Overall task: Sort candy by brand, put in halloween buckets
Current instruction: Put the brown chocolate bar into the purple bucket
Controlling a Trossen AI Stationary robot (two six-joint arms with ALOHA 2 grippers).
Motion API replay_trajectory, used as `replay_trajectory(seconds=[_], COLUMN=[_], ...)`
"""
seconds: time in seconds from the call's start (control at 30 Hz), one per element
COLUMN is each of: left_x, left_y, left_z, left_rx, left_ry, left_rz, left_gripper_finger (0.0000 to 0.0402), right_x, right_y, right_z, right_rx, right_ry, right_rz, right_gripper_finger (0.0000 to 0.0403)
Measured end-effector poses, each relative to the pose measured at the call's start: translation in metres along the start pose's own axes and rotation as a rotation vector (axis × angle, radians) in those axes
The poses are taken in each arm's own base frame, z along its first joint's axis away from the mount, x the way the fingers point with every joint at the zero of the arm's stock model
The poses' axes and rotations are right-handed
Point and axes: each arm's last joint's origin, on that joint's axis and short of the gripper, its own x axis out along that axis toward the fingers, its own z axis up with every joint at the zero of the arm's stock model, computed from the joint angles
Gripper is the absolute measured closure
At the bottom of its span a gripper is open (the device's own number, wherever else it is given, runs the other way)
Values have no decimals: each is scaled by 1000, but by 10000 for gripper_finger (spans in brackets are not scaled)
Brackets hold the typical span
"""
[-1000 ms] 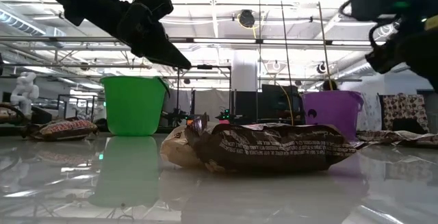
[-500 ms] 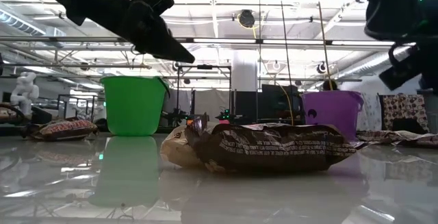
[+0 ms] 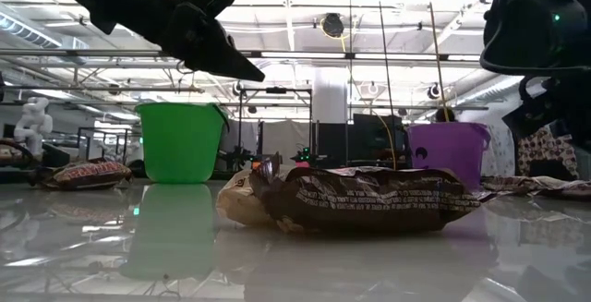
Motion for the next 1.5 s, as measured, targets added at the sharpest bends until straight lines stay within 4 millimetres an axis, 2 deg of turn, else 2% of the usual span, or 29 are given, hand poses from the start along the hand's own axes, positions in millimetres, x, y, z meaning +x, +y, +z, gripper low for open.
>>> replay_trajectory(seconds=[0.1, 0.37, 0.53, 0.67, 0.9, 1.17, 1.33, 1.5], left_x=[0, 0, 0, 0, 0, -16, -29, -42], left_y=[0, 1, 1, 1, 1, 7, 9, 17], left_z=[0, 2, 2, 2, 2, 0, -8, -13], left_rx=[18, 21, 39, 42, 49, 36, 20, -15], left_ry=[-4, -26, -25, -26, -20, 92, 165, 147], left_rz=[1, 5, 6, 6, 14, 174, 206, 281], left_gripper_finger=[304, 304, 304, 304, 304, 304, 304, 304], right_x=[1, -3, -8, -24, -72, -131, -154, -160], right_y=[0, -3, -4, 0, 13, 23, 6, -38], right_z=[0, -2, -3, -2, 3, 19, 41, 70], right_rx=[-6, -11, 10, 7, -39, -222, -240, -118], right_ry=[1, -38, -48, -52, -105, -437, -591, -564], right_rz=[0, 0, -7, -2, 37, 9, -116, -168], right_gripper_finger=[265, 393, 398, 401, 402, 403, 403, 403])
